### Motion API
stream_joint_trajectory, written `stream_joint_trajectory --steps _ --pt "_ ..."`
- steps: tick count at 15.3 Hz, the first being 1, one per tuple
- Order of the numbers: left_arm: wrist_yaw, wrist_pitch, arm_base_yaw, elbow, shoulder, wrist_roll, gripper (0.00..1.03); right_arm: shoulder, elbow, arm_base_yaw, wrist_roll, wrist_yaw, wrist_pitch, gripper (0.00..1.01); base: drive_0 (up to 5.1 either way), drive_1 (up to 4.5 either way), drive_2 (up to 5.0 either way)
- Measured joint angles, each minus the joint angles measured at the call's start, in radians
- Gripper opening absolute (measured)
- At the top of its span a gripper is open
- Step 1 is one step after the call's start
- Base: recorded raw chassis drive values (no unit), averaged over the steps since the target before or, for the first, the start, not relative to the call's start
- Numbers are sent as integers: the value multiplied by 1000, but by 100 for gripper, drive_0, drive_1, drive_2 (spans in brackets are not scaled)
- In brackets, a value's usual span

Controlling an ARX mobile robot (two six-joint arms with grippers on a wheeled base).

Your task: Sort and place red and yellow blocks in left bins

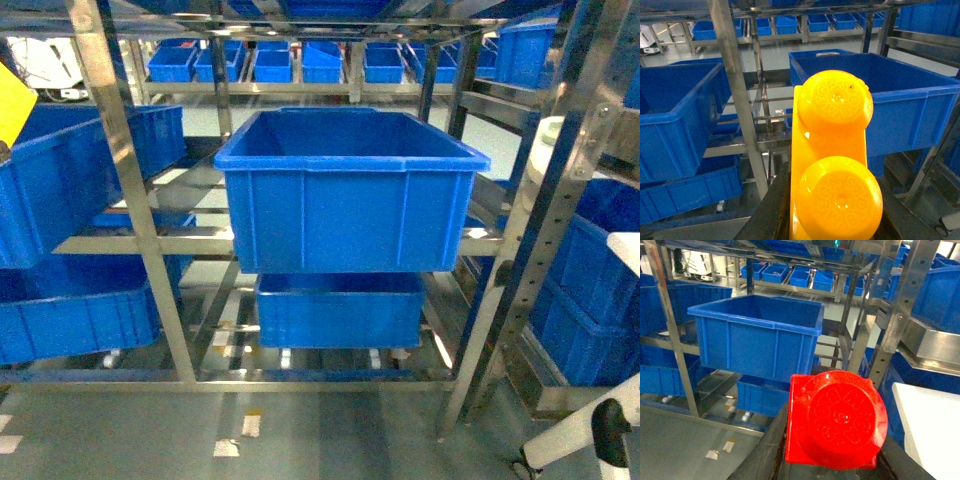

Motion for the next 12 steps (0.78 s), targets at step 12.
stream_joint_trajectory --steps 12 --pt "0 -1 0 0 0 0 26 0 0 0 0 0 5 28 -460 224 224"
